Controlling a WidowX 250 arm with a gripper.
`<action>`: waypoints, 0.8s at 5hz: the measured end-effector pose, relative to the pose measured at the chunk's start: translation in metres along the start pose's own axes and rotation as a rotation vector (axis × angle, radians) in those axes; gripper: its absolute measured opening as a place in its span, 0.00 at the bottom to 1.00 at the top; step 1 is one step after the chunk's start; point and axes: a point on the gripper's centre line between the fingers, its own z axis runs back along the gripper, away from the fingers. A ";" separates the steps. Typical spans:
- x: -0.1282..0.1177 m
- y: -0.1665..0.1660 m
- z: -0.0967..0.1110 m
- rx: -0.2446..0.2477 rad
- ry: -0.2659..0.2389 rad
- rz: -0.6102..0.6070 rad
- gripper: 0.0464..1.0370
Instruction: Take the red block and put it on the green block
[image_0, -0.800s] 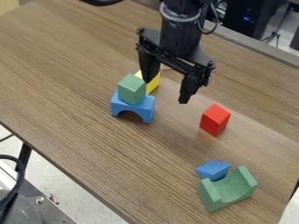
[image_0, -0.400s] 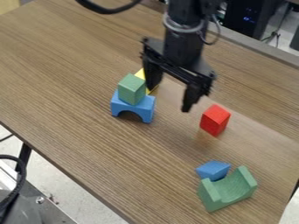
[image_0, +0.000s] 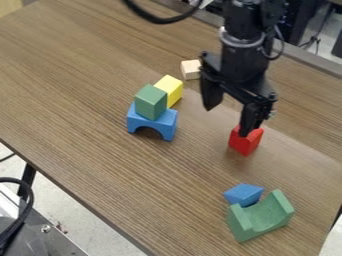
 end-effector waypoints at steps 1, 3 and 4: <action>0.014 -0.004 -0.008 -0.038 -0.014 0.000 0.96; 0.024 0.000 -0.010 -0.042 -0.005 0.061 0.96; 0.017 0.002 -0.009 -0.026 0.048 0.098 0.96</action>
